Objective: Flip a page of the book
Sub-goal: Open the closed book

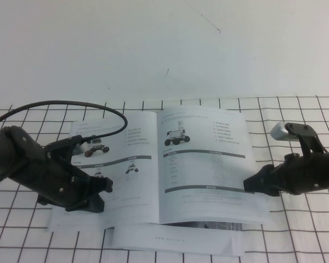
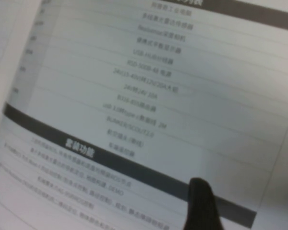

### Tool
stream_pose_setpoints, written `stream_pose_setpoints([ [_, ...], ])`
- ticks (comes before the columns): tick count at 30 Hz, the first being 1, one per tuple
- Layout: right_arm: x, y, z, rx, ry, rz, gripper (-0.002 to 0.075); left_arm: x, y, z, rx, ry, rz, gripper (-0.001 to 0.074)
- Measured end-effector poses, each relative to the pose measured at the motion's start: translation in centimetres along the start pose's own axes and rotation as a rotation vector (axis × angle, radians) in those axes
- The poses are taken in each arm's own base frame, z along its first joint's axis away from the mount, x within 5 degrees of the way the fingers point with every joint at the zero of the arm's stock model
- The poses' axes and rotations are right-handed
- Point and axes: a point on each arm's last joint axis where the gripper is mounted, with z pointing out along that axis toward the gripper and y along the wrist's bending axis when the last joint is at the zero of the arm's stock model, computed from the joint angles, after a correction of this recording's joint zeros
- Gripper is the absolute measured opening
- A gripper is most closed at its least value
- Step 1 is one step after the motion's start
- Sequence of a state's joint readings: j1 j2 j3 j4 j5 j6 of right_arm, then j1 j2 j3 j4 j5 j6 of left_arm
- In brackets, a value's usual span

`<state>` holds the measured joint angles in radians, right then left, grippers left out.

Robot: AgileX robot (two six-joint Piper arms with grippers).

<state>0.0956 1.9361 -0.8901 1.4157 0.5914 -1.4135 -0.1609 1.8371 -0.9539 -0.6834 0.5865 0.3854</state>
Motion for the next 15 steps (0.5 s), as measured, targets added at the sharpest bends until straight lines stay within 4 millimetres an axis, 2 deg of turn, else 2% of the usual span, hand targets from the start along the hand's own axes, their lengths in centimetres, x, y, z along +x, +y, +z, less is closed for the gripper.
stream_pose_setpoints([
  [15,-0.2,0.2,1.1,-0.122,-0.063,0.034,0.0423,0.0,0.0,0.0,0.0,-0.001,0.0,-0.0003],
])
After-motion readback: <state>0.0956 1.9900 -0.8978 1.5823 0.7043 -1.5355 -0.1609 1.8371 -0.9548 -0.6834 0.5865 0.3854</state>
